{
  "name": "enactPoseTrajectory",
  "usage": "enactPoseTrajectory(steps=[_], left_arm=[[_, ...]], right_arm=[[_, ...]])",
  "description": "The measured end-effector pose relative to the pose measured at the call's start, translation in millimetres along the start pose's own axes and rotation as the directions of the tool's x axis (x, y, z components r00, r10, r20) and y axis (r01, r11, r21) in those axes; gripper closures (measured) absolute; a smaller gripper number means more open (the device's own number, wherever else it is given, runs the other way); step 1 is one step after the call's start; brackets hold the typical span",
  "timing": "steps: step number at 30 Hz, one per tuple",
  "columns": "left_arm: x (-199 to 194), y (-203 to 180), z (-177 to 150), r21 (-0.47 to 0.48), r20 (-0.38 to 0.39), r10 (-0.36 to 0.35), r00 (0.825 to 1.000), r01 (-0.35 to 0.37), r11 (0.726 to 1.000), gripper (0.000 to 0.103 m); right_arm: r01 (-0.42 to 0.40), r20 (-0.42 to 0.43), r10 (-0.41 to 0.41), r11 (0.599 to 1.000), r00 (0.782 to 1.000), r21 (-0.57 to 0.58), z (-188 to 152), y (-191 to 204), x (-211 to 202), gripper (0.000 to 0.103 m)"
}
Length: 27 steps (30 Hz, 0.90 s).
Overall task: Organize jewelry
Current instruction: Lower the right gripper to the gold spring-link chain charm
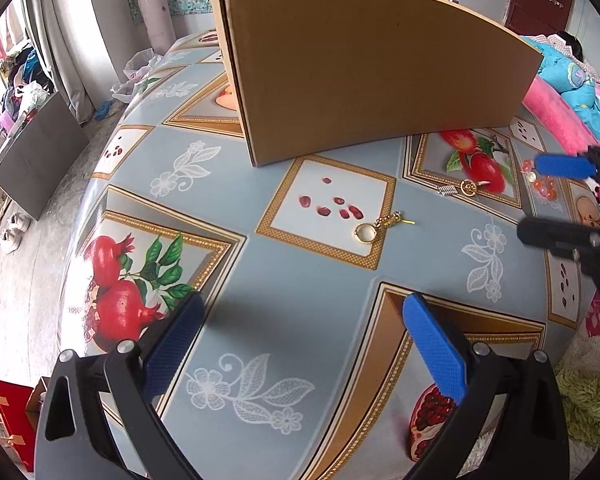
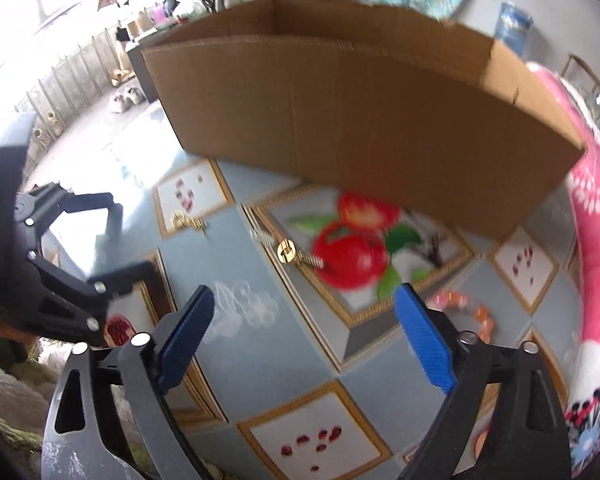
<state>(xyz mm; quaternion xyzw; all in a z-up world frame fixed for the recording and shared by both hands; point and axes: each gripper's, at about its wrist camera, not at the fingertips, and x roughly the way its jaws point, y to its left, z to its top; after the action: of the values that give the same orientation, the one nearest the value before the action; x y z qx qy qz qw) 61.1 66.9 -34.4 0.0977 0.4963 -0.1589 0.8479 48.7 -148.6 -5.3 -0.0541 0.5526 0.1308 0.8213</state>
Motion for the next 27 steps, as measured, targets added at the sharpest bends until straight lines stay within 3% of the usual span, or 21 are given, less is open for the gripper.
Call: enactPoseTrajectory(steps=[6,8,13,23,27], left_arm=[[-0.6,0.4,-0.3,0.001,0.012,-0.003,1.0,0.003,1.0,0.005],[-0.8,0.9,0.3,0.0,0.014,-0.005,1.0,0.005,1.0,0.005],[-0.2,1.9,0.9,0.007,0.023,-0.009,1.0,0.009,1.0,0.005],[-0.1,5.4,3.2,0.015,0.045,-0.022,0.999,0.021,1.0,0.006],[-2.0,5.3,5.8,0.022,0.063,-0.036,0.997,0.035,0.999,0.018]], right_arm=[[-0.007,-0.005,0.007,0.999,1.0,-0.033,12.3,1.0,15.8,0.058],[0.0,-0.012,0.0,0.998,1.0,-0.059,13.4,3.6,20.7,0.061],[0.016,-0.04,-0.021,0.992,0.999,-0.122,15.7,8.5,32.2,0.082],[0.043,-0.045,-0.054,0.975,0.998,-0.219,19.8,24.1,38.5,0.085],[0.041,-0.045,-0.054,0.97,0.998,-0.241,18.5,35.0,38.4,0.091]])
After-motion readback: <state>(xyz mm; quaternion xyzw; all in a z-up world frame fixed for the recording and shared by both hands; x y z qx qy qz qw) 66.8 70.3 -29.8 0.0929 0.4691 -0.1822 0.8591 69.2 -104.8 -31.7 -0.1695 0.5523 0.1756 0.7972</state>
